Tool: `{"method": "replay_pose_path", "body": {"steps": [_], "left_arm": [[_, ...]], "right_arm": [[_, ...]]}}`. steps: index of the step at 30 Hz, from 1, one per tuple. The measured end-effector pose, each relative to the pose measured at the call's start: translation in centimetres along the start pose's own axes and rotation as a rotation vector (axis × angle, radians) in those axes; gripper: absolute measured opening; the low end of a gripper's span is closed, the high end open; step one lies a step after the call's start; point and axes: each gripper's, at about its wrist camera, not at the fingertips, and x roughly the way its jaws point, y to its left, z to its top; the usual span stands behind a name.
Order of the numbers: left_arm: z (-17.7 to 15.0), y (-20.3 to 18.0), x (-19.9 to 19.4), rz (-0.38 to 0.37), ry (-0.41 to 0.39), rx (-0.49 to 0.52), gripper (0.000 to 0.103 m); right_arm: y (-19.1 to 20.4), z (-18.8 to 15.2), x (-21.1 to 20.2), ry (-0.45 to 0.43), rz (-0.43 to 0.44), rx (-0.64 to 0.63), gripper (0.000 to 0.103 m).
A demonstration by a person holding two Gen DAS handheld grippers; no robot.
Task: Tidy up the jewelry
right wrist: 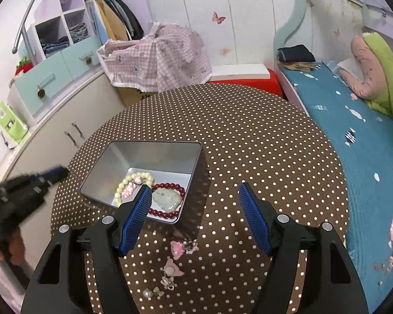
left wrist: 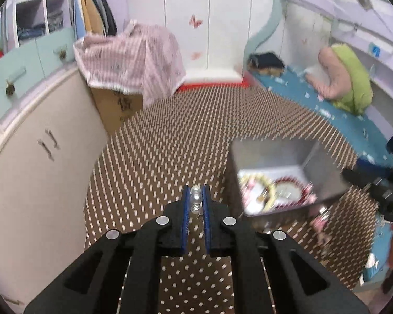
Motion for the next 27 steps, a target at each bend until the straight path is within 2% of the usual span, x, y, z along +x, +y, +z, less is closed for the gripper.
{"method": "replay_pose_path", "body": {"steps": [6,9,11,15,18,21,27], "left_arm": [[3.2,-1.8,-3.5,-0.048,-0.116,0.031,0.008],[4.4,-2.8,-4.2,-0.062,-0.141,0.034,0.008],[4.9,-3.7,-4.0,-0.037,-0.145,0.034,0.008],[4.5,-4.5,-2.2,-0.044,-0.083,0.053,0.012],[3.3,-4.8,-1.0,-0.022,-0.057,0.062,0.048],[1.9,-4.5,0.0,-0.02,-0.017,0.064,0.049],[-0.8,-3.3,1.2,-0.024,0.04,0.052,0.049]], "right_arm": [[-0.8,-0.6,-0.5,0.0,0.001,0.018,0.067],[-1.3,-0.9,-0.8,-0.003,-0.004,0.03,0.067],[-1.6,-1.0,-1.0,-0.004,-0.007,0.039,0.067],[-2.4,-1.7,-1.3,0.011,-0.006,0.056,0.067],[-2.4,-2.3,-1.4,0.017,-0.011,0.046,0.072],[-2.3,-3.0,-1.5,0.029,-0.031,0.025,0.076],[-1.6,-4.7,-0.9,0.075,-0.038,-0.009,0.076]]}}
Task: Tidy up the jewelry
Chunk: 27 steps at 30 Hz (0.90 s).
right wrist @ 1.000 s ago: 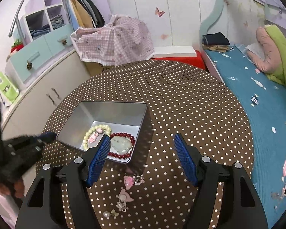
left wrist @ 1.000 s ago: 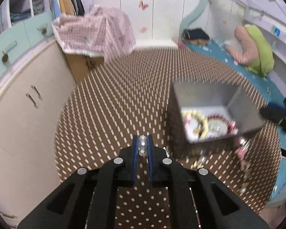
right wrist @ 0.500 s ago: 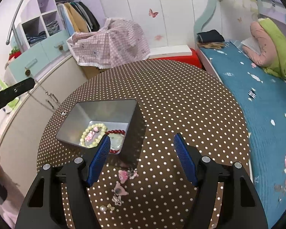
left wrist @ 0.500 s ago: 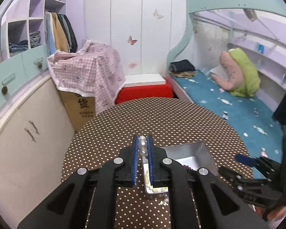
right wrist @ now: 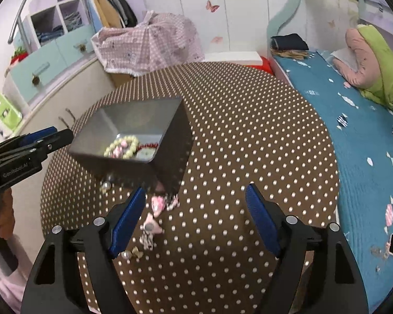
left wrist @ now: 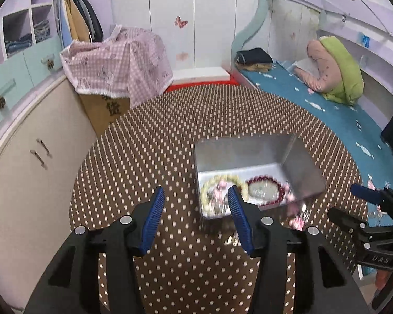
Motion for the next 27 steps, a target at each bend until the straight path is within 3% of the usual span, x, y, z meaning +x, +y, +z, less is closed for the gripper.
{"method": "replay_pose_path", "body": {"steps": [9,16,24,27], "left_arm": [[-3.1,1.0,-1.4,-0.015,0.001,-0.028,0.051],[-4.6,0.6,-0.9,-0.056,0.039,-0.029,0.051],[-5.5,-0.7,0.9,-0.078,0.093,-0.032,0.051],[-5.6,-1.2,1.4,-0.089,0.108,-0.036,0.051]], "right_arm": [[1.5,-2.3,1.1,0.038,0.018,-0.037,0.076],[3.0,-1.8,2.8,0.042,0.013,-0.061,0.073],[5.0,-1.1,5.1,0.042,-0.016,-0.127,0.049],[5.2,-1.2,5.1,0.04,-0.018,-0.135,0.031]]}}
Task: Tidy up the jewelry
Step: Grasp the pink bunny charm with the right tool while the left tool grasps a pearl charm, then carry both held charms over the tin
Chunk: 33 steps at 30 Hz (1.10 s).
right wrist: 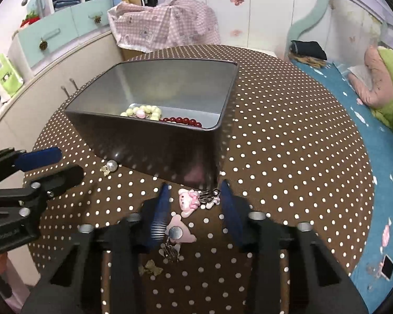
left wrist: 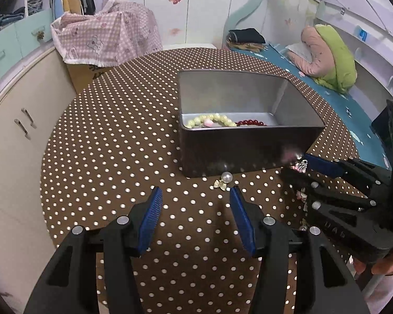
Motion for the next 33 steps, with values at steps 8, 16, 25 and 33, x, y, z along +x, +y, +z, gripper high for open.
{"method": "replay_pose_path", "body": {"steps": [8,16,25,33], "left_arm": [[0.2,-1.2,1.5,-0.019,0.031,-0.006,0.051],[0.9,-3.0,3.1,0.029,0.04,0.05,0.05],[1.4,-3.7,3.2,0.032,0.05,0.093,0.011],[1.1,-2.6,2.6,0.026,0.049,0.075,0.01]], "right_arm": [[-0.9,-1.0,-0.8,-0.009,0.025,0.002,0.031],[-3.0,-1.2,-1.7,-0.027,0.024,0.045,0.031],[-4.1,-1.5,-2.9,-0.049,0.019,0.065,0.031],[-4.5,-1.4,-3.7,-0.064,0.02,0.077,0.031]]}}
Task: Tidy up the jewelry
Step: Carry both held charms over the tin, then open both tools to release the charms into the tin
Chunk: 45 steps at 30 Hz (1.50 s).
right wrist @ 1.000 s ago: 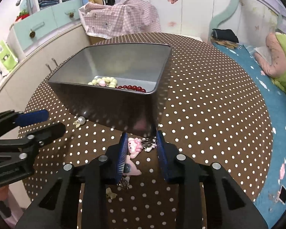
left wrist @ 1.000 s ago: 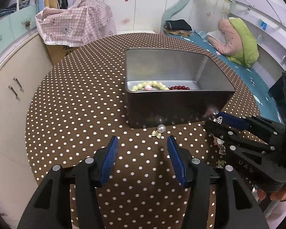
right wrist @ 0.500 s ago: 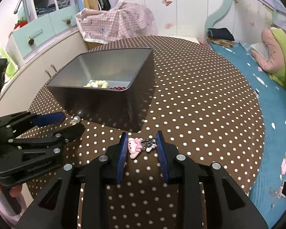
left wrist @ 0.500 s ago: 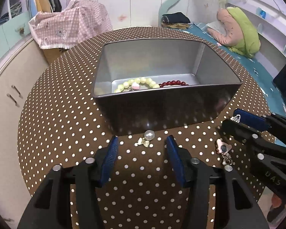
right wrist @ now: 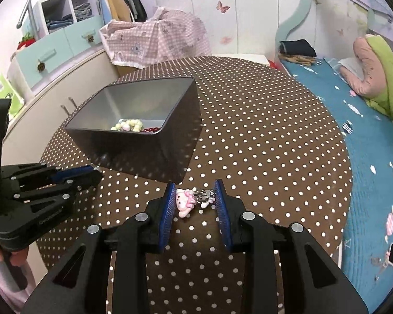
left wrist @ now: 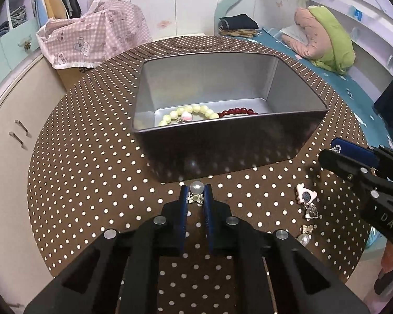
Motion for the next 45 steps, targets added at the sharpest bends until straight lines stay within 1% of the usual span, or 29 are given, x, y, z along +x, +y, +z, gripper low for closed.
{"method": "replay_pose_path", "body": {"steps": [6,12,17,21,23,26,31,33,34,35,36,37,38,40,42,44,45], "left_arm": [[0.2,1.1,-1.4,0.008,-0.039,-0.017,0.01],[0.9,1.8,-4.3,0.006,-0.117,-0.011,0.01],[2.2,2.1,-6.8,0.008,-0.186,-0.009,0.01],[3.8,2.0,-7.6,0.011,-0.226,-0.016,0.01],[4.5,2.2,-7.4,0.016,-0.232,-0.033,0.01],[5.7,2.3,-6.6,0.0,-0.219,-0.069,0.01],[6.4,2.7,-5.4,-0.011,-0.193,-0.082,0.011],[6.5,2.9,-4.8,-0.01,-0.182,-0.096,0.012],[6.5,3.0,-4.6,-0.007,-0.178,-0.097,0.014],[6.5,3.0,-4.5,-0.007,-0.172,-0.097,0.029],[6.4,3.2,-4.5,-0.015,-0.168,-0.099,0.037],[6.3,3.3,-4.7,-0.021,-0.177,-0.099,0.046],[6.2,3.3,-4.8,-0.014,-0.185,-0.092,0.046],[5.9,3.2,-5.1,0.004,-0.188,-0.086,0.046],[5.5,3.3,-5.4,0.003,-0.186,-0.085,0.047],[4.9,3.2,-5.7,0.006,-0.188,-0.08,0.053],[4.5,3.2,-5.9,0.008,-0.189,-0.075,0.054]], "right_arm": [[0.2,0.9,-0.7,-0.026,0.003,0.01,0.031],[0.7,2.4,-1.9,-0.074,0.017,0.017,0.031],[1.5,4.0,-3.0,-0.128,0.046,0.02,0.031],[2.4,5.4,-3.3,-0.151,0.07,0.013,0.031],[2.8,6.2,-3.0,-0.15,0.082,0.015,0.031],[3.3,7.2,-2.2,-0.136,0.107,0.023,0.031],[3.8,7.7,-1.5,-0.119,0.112,0.008,0.031],[3.9,7.8,-1.4,-0.122,0.103,0.012,0.033],[4.0,7.8,-1.4,-0.124,0.093,0.005,0.036],[4.0,7.7,-1.5,-0.129,0.084,-0.003,0.05],[4.0,7.6,-1.9,-0.147,0.063,-0.008,0.062],[4.1,7.7,-2.1,-0.158,0.047,-0.012,0.066],[4.0,7.6,-2.3,-0.167,0.033,-0.014,0.067],[3.5,7.6,-2.6,-0.16,0.042,-0.004,0.067],[3.0,7.4,-2.8,-0.156,0.039,0.006,0.067],[2.7,6.8,-3.1,-0.15,0.015,-0.002,0.067],[2.6,6.4,-3.1,-0.146,0.011,-0.003,0.067]]}}
